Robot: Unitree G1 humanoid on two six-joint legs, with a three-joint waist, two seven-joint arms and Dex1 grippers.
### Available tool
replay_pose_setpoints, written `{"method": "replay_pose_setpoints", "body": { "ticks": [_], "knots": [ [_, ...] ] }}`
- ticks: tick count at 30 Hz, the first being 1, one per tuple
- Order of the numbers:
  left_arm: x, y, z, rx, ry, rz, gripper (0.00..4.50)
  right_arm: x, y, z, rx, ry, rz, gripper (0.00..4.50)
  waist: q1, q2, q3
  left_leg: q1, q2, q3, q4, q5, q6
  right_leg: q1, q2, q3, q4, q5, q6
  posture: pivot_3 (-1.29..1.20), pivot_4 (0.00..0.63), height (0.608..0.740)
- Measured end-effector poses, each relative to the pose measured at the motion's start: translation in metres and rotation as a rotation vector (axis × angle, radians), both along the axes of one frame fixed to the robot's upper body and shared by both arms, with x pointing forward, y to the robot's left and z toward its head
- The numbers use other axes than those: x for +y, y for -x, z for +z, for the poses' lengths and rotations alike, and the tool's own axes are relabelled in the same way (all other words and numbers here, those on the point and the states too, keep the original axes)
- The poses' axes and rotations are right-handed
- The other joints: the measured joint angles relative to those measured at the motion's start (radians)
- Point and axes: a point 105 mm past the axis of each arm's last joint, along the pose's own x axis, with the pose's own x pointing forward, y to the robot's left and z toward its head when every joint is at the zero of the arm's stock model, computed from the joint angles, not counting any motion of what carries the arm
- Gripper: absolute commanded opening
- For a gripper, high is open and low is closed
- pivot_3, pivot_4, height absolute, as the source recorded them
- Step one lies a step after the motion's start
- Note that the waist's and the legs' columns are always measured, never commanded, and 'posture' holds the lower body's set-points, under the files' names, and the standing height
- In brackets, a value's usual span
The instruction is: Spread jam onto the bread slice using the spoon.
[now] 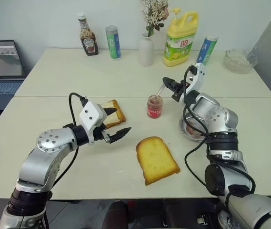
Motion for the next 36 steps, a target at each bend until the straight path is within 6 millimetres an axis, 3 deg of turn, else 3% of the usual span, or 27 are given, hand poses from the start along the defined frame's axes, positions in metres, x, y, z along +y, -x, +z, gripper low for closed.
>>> {"method": "replay_pose_setpoints", "body": {
  "ticks": [18,36],
  "knots": [
    [0.001,-0.003,-0.001,-0.013,-0.006,-0.01,4.5,-0.016,-0.004,0.003,0.083,-0.096,-0.041,0.03,0.0,0.0,0.0,0.0,0.0,0.0,0.0,0.0,0.0,0.0,0.0,0.0,0.0,0.0,0.0,0.0,0.15,0.74],
    [-0.006,-0.004,0.008,-0.03,0.006,-0.047,4.5,-0.036,-0.003,0.003,0.186,-0.297,-0.081,0.03,0.0,0.0,0.0,-0.001,0.0,0.0,0.0,0.0,0.0,0.0,0.0,0.0,-0.001,0.0,0.0,0.0,0.15,0.74]
  ]
}}
